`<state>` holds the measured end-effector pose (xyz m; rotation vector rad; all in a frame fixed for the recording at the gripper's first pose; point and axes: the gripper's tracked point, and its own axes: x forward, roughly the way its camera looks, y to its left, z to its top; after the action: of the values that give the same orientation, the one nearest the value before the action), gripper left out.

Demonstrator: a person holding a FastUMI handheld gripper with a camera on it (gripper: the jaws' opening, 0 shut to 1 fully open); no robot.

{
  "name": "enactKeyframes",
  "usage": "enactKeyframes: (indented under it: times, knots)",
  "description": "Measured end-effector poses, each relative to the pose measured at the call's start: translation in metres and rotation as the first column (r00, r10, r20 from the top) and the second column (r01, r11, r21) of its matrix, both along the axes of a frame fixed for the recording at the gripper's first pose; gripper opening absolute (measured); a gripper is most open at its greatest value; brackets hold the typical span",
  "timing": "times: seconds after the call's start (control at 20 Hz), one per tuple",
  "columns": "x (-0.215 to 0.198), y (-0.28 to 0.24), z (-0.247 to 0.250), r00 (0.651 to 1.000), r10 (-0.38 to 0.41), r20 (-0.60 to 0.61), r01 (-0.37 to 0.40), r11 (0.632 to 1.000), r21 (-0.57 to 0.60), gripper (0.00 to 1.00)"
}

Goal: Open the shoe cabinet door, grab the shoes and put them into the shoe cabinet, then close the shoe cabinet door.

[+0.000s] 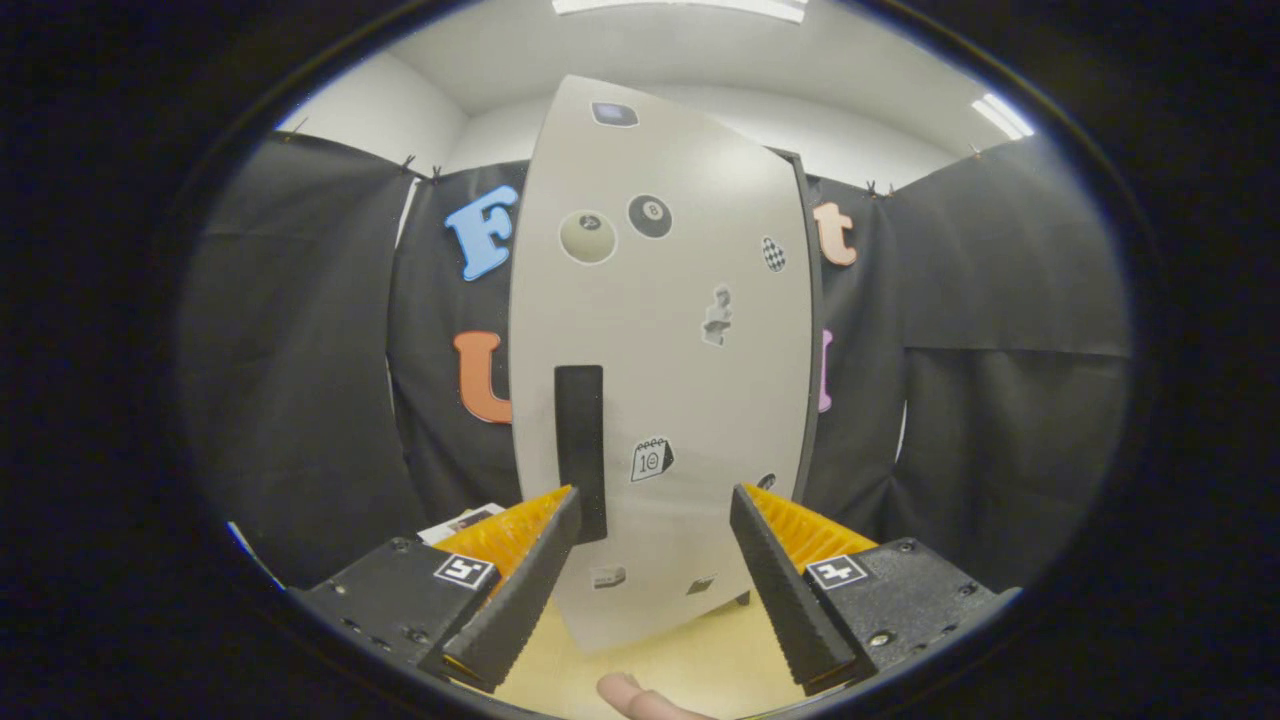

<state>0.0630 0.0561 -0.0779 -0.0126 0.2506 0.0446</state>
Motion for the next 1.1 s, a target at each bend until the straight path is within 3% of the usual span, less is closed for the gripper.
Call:
enactKeyframes:
  times: [0.15,0.55,1.1]
  knots:
    - [-0.017,-0.011,0.007,0.999,0.004,0.036,-0.003,1.0,-0.019,0.98]
    - [-0.077,-0.061,0.026,0.98,-0.103,0.17,0.109,0.994,-0.022,0.99]
    - [-0.109,-0.087,-0.001,0.984,-0.136,0.119,0.13,0.99,0.057,0.99]
